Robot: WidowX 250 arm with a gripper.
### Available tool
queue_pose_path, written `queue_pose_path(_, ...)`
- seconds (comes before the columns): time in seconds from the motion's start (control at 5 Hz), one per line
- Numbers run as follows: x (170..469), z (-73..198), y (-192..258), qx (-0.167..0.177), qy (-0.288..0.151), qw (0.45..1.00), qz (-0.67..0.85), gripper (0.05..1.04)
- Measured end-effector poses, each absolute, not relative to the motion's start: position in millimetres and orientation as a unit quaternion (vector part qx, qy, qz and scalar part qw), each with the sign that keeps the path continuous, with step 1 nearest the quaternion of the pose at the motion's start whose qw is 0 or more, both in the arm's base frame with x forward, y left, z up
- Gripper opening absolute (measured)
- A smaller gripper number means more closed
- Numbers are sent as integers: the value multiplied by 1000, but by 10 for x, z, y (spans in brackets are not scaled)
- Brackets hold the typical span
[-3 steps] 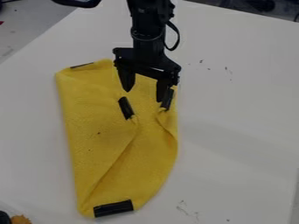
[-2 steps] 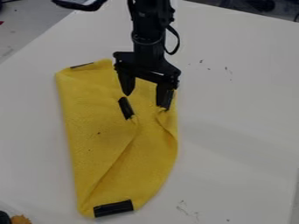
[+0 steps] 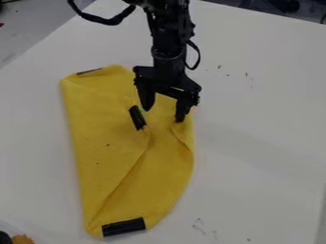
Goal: Fold the cloth from right to left
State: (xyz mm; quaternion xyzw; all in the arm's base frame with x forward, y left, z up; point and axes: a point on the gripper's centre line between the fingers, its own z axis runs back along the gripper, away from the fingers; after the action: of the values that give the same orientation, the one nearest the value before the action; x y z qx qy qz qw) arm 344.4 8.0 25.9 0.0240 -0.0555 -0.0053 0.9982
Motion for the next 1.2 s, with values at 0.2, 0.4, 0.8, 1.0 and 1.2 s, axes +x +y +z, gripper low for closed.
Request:
queue_pose_path(0.2, 3612, 137, 45, 14, -49, 998, -23, 1000)
queue_pose_path(0.4, 3793, 70, 25, 12, -53, 998, -44, 1001)
queue_pose_path(0.8, 3896, 66, -11, 16, -56, 996, -60, 693)
queue_pose_path(1.0, 3894, 64, -64, 19, -56, 996, -64, 405)
queue_pose_path(1.2, 3866, 55, -67, 27, -54, 997, -58, 300)
